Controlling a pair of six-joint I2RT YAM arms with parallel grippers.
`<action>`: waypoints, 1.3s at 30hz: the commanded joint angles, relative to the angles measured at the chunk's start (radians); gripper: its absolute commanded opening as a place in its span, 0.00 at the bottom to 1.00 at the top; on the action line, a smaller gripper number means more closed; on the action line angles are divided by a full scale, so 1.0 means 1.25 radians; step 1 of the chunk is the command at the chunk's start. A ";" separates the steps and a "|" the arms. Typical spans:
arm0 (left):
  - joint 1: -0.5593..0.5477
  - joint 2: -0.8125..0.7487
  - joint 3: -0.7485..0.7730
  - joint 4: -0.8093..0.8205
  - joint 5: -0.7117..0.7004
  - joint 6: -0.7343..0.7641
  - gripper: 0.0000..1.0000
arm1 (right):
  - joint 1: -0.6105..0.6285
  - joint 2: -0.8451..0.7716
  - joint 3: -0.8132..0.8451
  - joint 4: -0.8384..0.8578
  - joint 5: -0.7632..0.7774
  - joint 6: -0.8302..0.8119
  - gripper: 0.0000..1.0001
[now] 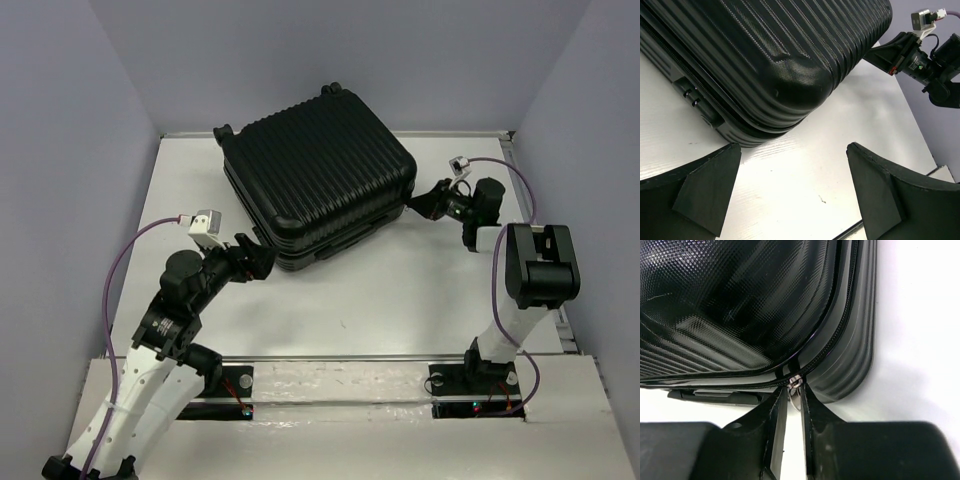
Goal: Pack the luggage
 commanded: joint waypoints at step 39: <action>-0.065 0.446 0.032 0.483 -0.041 -0.191 0.99 | 0.725 -0.338 -0.169 -0.121 0.589 0.052 0.07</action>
